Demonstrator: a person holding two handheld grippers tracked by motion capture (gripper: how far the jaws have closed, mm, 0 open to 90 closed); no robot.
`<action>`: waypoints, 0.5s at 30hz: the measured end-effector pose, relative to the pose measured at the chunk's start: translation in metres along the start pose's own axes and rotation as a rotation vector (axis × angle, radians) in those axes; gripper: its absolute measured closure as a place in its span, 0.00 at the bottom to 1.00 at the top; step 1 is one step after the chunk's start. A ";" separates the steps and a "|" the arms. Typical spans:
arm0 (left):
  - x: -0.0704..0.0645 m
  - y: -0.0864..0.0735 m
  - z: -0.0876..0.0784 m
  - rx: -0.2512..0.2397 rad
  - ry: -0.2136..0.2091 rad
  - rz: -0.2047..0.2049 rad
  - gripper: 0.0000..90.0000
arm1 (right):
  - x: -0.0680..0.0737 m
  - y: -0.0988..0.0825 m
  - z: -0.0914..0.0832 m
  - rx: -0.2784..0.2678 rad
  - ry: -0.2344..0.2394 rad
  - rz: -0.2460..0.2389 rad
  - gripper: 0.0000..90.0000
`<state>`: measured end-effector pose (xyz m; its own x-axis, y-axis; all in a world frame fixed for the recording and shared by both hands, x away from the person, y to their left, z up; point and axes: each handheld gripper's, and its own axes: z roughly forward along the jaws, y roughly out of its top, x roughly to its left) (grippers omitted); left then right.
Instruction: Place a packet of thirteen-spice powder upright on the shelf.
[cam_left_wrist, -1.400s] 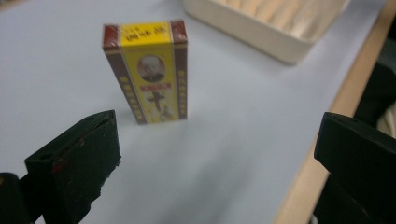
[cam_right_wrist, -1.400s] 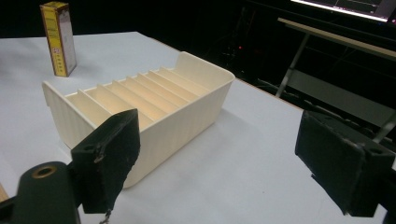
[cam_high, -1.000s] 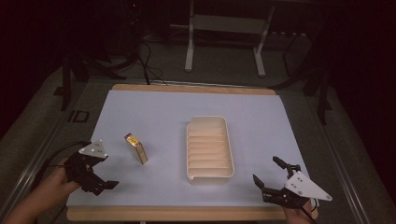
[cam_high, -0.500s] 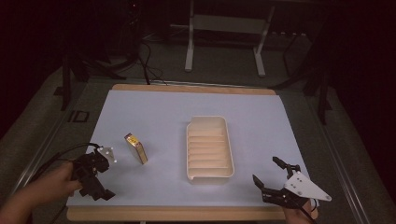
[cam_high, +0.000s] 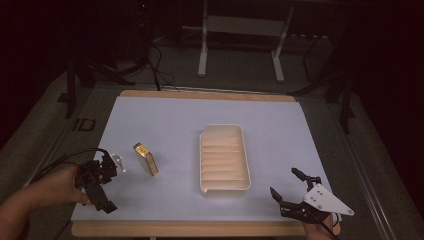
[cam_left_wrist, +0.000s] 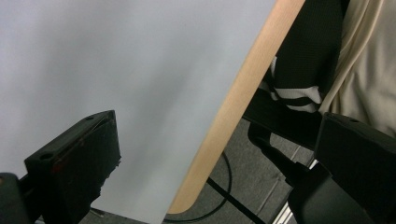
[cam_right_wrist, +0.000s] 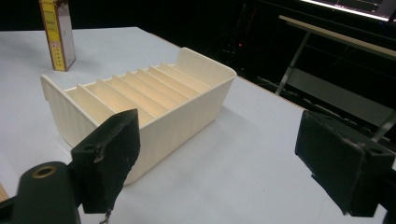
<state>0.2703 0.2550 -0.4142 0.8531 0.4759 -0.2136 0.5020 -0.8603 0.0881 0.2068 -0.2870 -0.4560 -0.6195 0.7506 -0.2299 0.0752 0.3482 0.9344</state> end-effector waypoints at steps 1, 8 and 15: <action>0.001 0.001 -0.003 -0.010 -0.008 0.004 0.00 | 0.000 0.000 0.000 0.000 -0.001 0.000 0.16; 0.006 0.012 -0.014 -0.009 0.032 0.000 0.00 | 0.000 0.000 0.000 0.001 0.000 -0.001 0.16; 0.009 0.025 -0.021 -0.025 0.061 -0.015 0.00 | 0.001 0.000 0.000 0.003 0.003 -0.006 0.16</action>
<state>0.2934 0.2412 -0.3936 0.8522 0.4996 -0.1555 0.5175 -0.8486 0.1099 0.2064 -0.2867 -0.4561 -0.6219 0.7472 -0.2344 0.0738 0.3539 0.9324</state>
